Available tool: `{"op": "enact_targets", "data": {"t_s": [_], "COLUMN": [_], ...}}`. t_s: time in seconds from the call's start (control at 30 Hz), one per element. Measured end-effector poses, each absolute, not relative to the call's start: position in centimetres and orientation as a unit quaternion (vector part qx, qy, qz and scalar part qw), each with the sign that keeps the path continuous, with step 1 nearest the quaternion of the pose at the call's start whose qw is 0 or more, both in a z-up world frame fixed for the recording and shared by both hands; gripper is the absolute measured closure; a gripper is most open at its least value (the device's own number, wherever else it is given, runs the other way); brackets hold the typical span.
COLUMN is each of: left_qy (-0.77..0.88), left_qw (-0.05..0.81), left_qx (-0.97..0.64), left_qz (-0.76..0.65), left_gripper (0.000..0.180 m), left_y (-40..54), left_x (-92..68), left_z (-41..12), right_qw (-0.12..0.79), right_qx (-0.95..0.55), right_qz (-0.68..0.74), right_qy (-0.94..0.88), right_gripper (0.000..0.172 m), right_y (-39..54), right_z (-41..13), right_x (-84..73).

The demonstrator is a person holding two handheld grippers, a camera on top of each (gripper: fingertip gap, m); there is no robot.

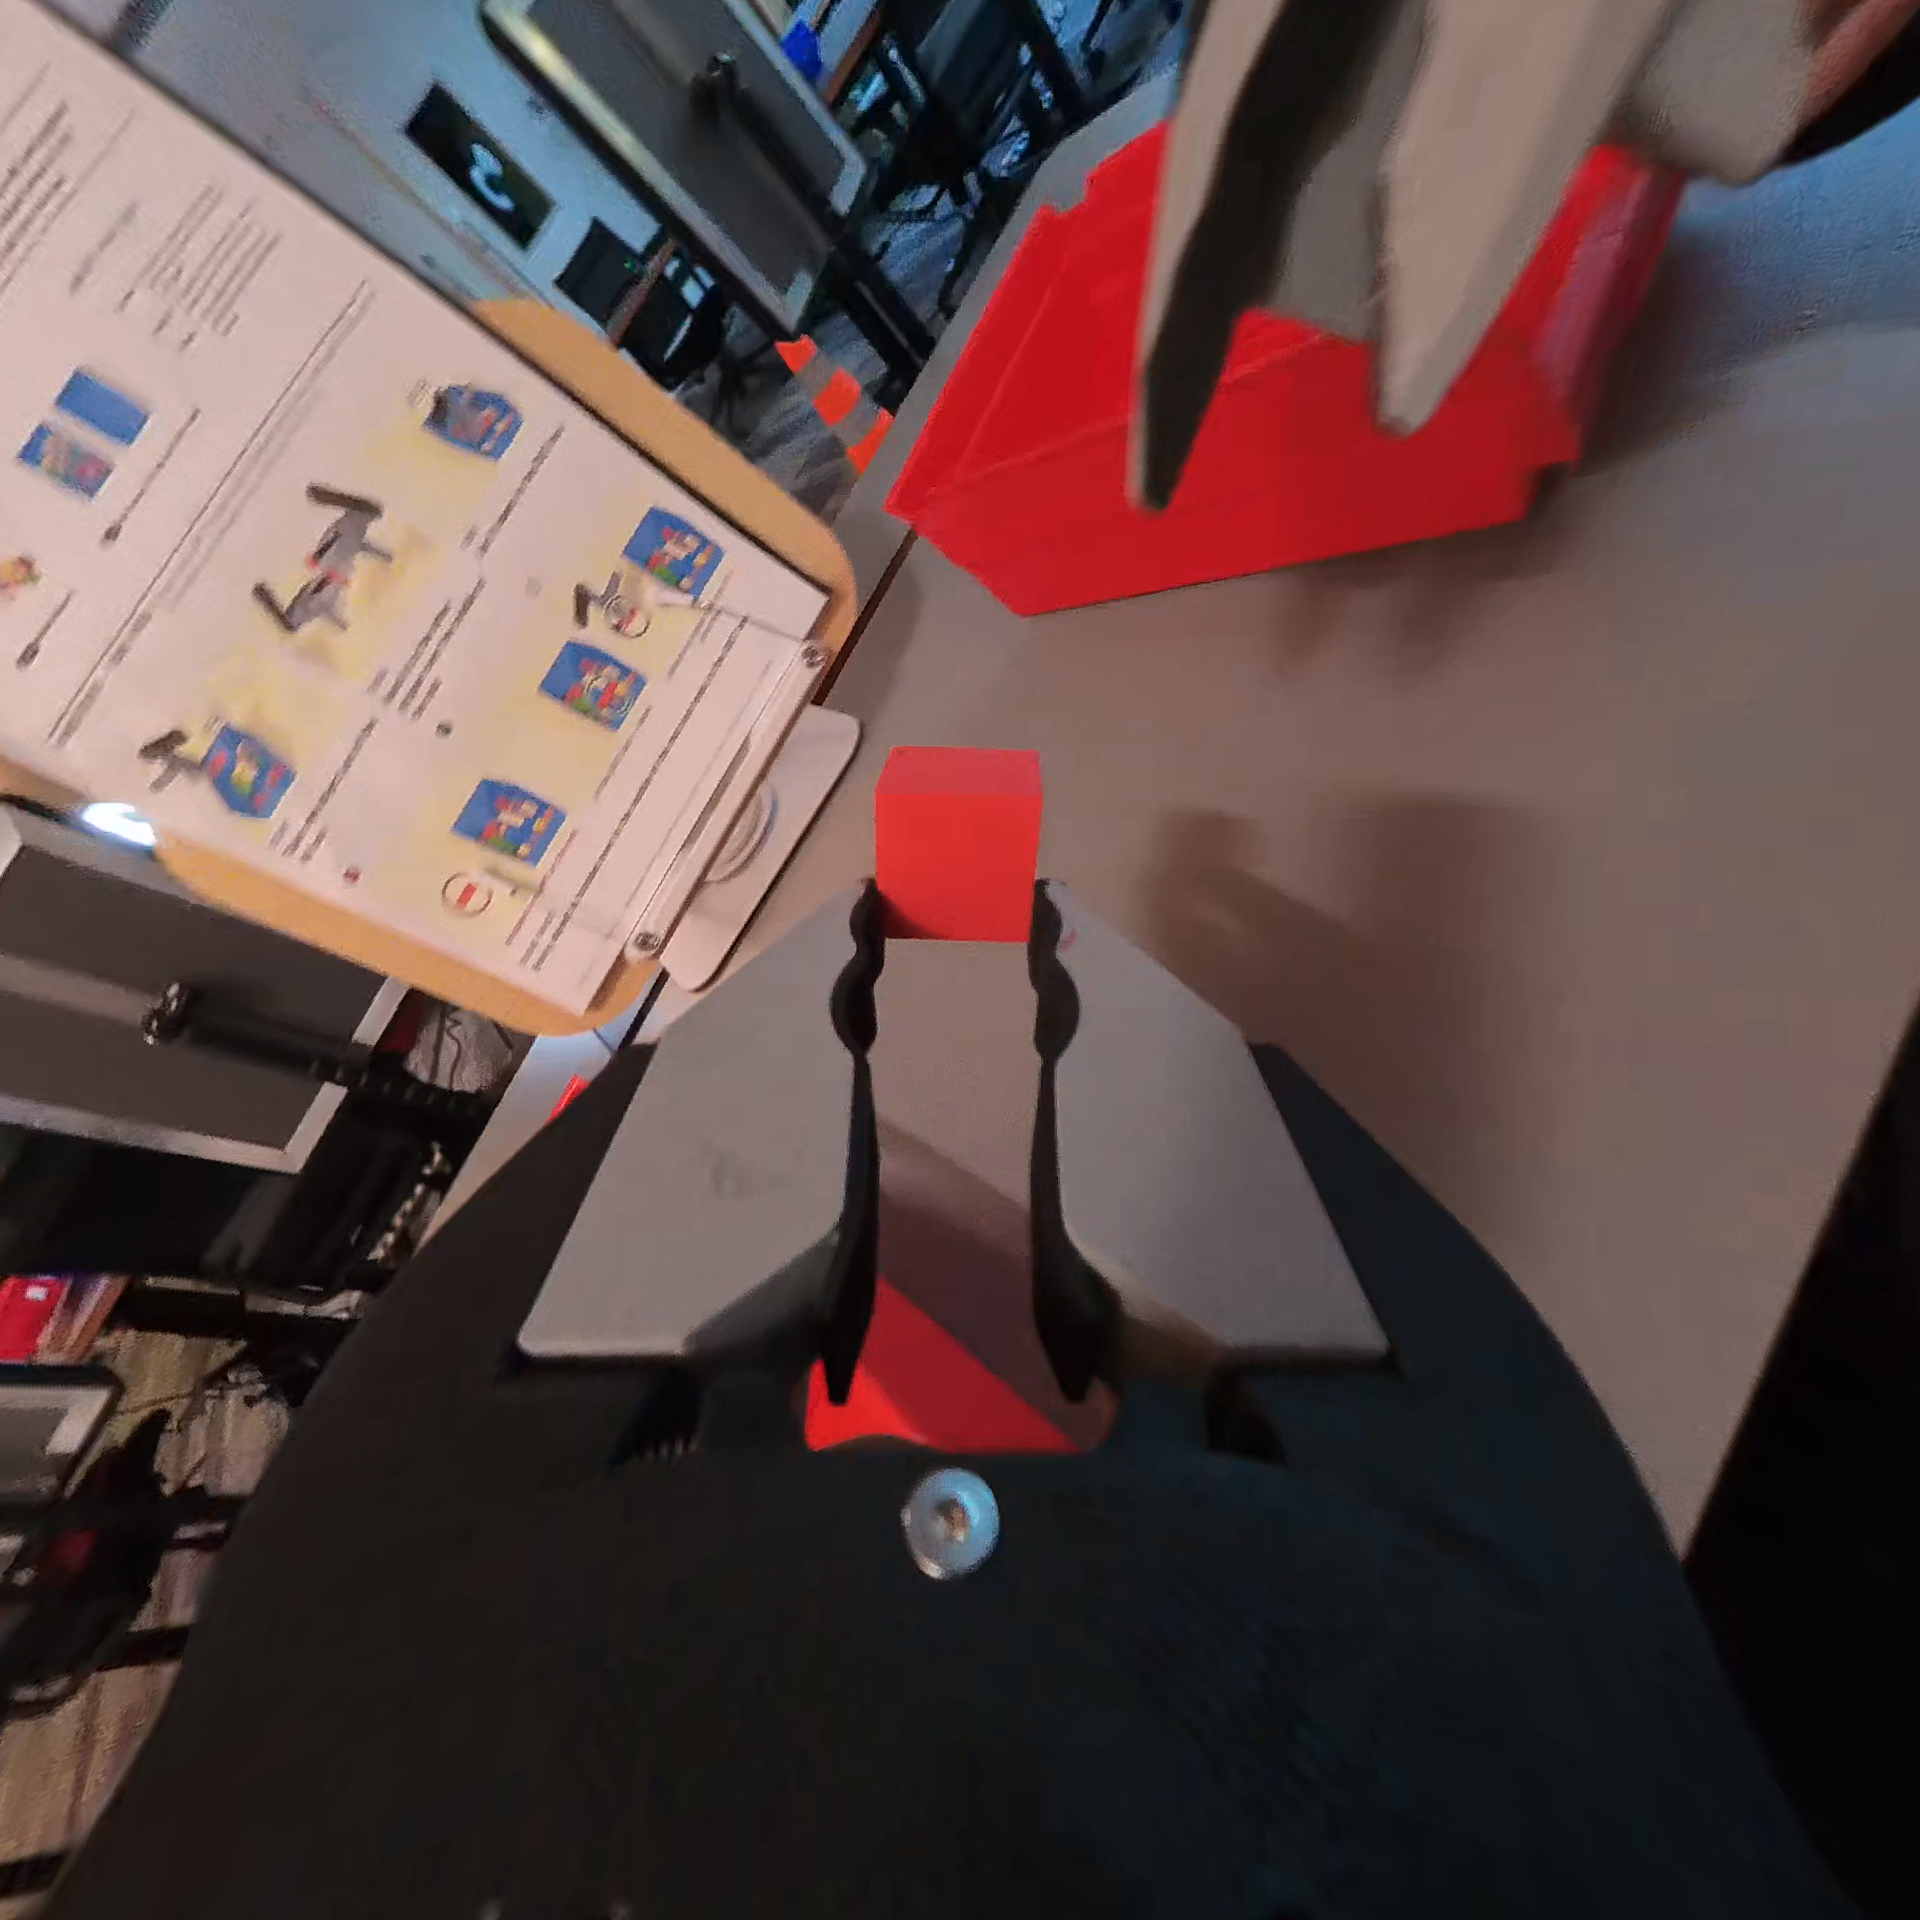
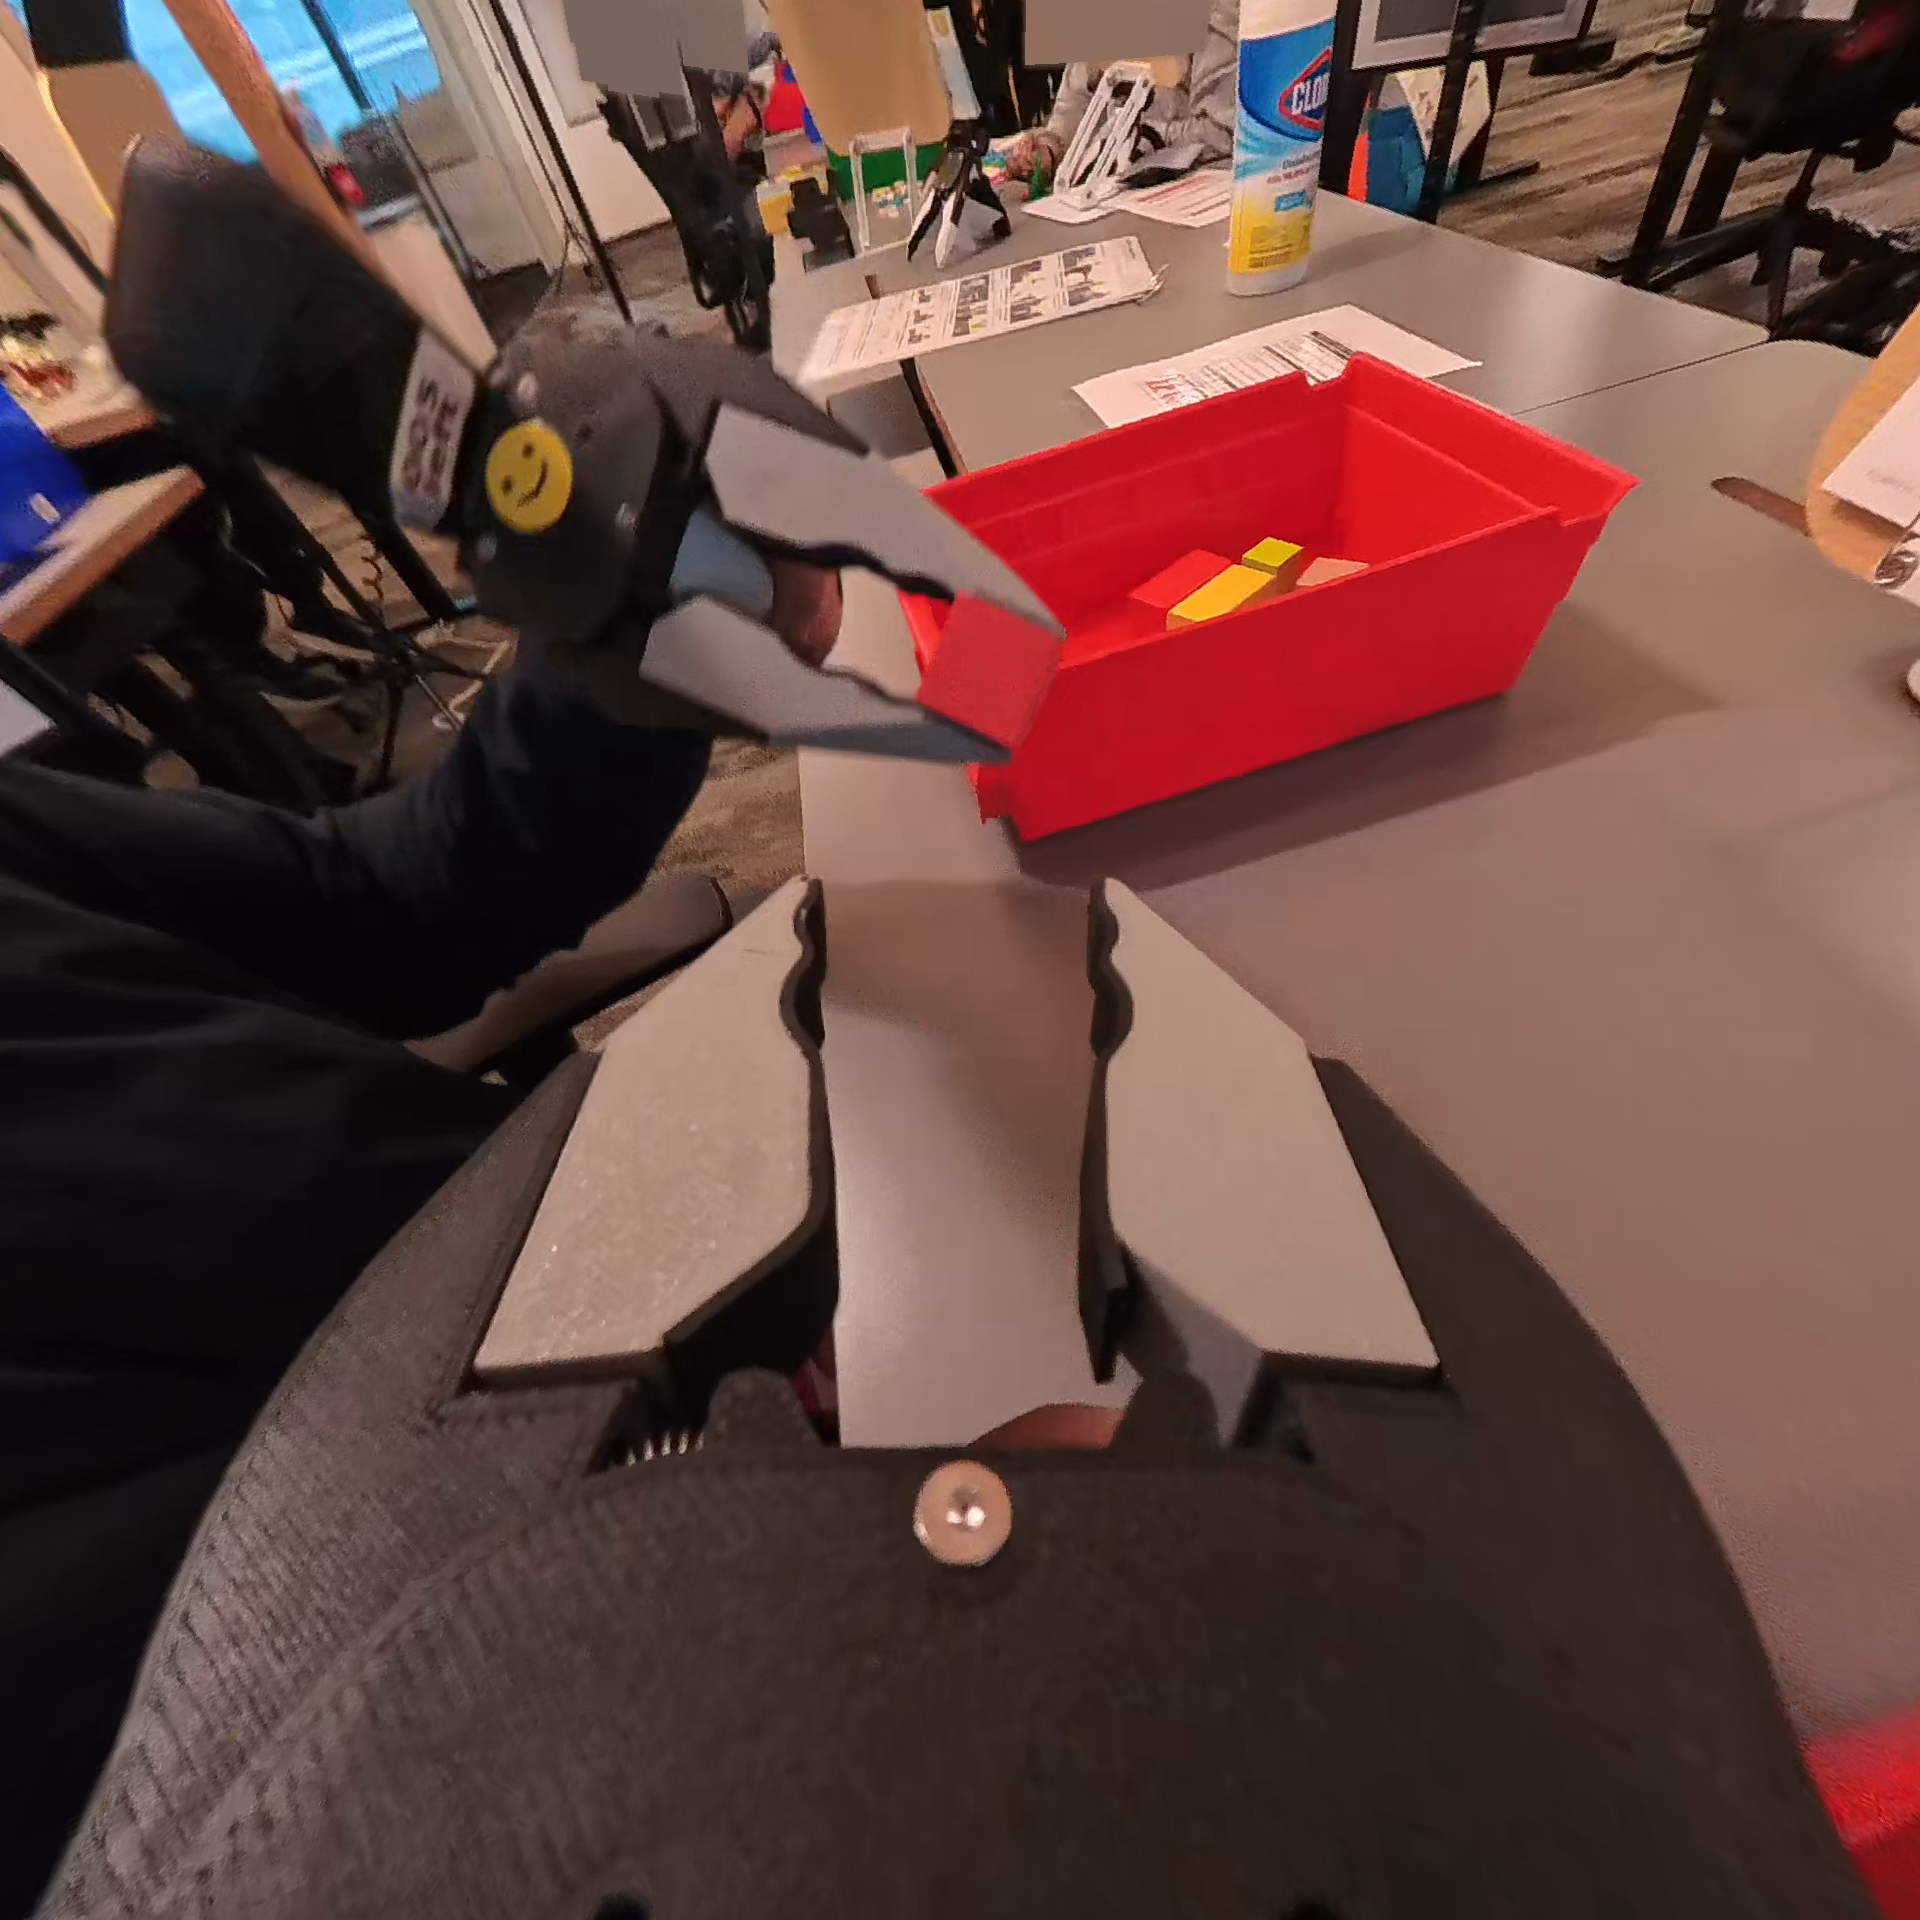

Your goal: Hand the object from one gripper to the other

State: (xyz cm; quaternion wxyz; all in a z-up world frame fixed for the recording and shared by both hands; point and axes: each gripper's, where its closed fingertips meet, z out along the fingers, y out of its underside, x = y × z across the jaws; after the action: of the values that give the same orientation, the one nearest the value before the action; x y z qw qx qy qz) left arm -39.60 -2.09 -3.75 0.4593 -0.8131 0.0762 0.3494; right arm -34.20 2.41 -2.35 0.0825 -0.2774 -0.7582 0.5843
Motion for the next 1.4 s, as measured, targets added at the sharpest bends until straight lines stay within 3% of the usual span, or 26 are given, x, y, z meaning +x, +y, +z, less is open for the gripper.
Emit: {"op": "enact_targets", "data": {"t_s": [0.3, 0.43, 0.67, 0.83, 0.97, 1.13, 1.4], "left_qy": [0.12, 0.111, 0.091, -0.018, -0.109, -0.145, -0.158], "left_qw": [0.393, 0.383, 0.404, 0.447, 0.481, 0.505, 0.491], "left_qx": [-0.807, -0.81, -0.803, -0.807, -0.796, -0.78, -0.784], "left_qz": [0.423, 0.43, 0.429, 0.385, 0.351, 0.339, 0.345], "left_gripper": [0.157, 0.157, 0.157, 0.18, 0.18, 0.18, 0.18], "left_y": [1.8, 2.3, 2.4, -0.3, -4.2, -7.0, -9.4], "left_x": [-38.7, -39.1, -39.4, -41.8, -44.8, -45.9, -46.2], "left_z": [-6.1, -6.7, -6.8, -5.3, -3.1, -1.9, -1.9], "right_qw": [0.05, 0.05, 0.08, 0.247, 0.371, 0.337, 0.205], "right_qx": [-0.339, -0.355, -0.347, -0.419, -0.56, -0.664, -0.719], "right_qz": [0.582, 0.583, 0.578, 0.546, 0.428, 0.231, 0.066], "right_qy": [-0.737, -0.729, -0.734, -0.682, -0.604, -0.626, -0.661], "right_gripper": [0.12, 0.145, 0.147, 0.147, 0.147, 0.147, 0.147], "right_y": [1.0, 0.9, 1.4, 11.8, 27.0, 36.5, 39.5], "right_z": [-5.0, -6.0, -5.8, -2.3, -2.8, -9.2, -17.6], "right_x": [-36.8, -38.0, -38.5, -40.7, -42.9, -46.2, -49.8]}}
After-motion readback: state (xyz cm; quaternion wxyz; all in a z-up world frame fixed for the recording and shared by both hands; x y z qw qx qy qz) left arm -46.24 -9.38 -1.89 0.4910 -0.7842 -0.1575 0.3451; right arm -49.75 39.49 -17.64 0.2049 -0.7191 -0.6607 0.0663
